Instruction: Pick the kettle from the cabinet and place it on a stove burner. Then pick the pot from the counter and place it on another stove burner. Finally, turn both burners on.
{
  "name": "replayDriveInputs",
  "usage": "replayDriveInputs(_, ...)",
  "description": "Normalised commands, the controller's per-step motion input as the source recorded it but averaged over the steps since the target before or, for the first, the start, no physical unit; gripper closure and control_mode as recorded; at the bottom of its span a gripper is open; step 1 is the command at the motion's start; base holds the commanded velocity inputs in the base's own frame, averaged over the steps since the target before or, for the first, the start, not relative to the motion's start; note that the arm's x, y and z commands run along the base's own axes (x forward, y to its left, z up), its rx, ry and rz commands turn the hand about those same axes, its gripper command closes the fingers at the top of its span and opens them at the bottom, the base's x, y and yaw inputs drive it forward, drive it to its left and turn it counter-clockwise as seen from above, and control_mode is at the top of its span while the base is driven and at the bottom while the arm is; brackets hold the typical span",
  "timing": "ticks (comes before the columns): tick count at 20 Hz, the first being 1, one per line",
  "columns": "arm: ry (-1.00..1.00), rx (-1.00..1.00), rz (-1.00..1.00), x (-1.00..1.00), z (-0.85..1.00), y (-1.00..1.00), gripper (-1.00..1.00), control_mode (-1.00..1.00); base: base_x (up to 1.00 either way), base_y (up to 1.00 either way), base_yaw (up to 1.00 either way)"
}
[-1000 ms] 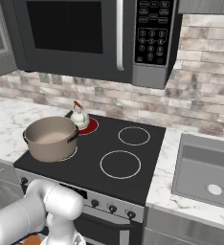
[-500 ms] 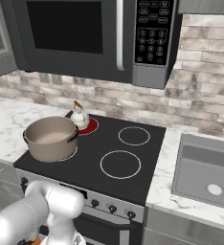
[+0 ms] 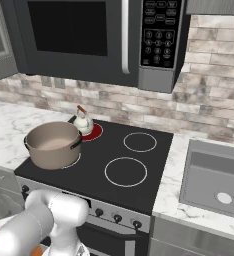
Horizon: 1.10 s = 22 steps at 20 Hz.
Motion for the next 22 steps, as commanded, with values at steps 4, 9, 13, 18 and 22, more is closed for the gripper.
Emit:
replayDriveInputs(4,-0.05,0.19,0.00,0.00,0.02,0.18,-1.00,-1.00,0.00,0.00,0.00)
replayDriveInputs(9,-0.02,0.25,0.00,0.02,0.00,0.09,-1.00,-1.00,0.00,0.00,0.00)
replayDriveInputs(13,0.01,0.23,0.00,0.01,0.00,-0.08,-1.00,-1.00,0.00,0.00,0.00)
replayDriveInputs(18,0.02,0.32,0.00,0.01,0.00,-0.05,-1.00,-1.00,0.00,0.00,0.00)
replayDriveInputs(22,0.01,0.29,0.00,0.11,0.04,0.01,-1.00,-1.00,0.00,0.00,0.00)
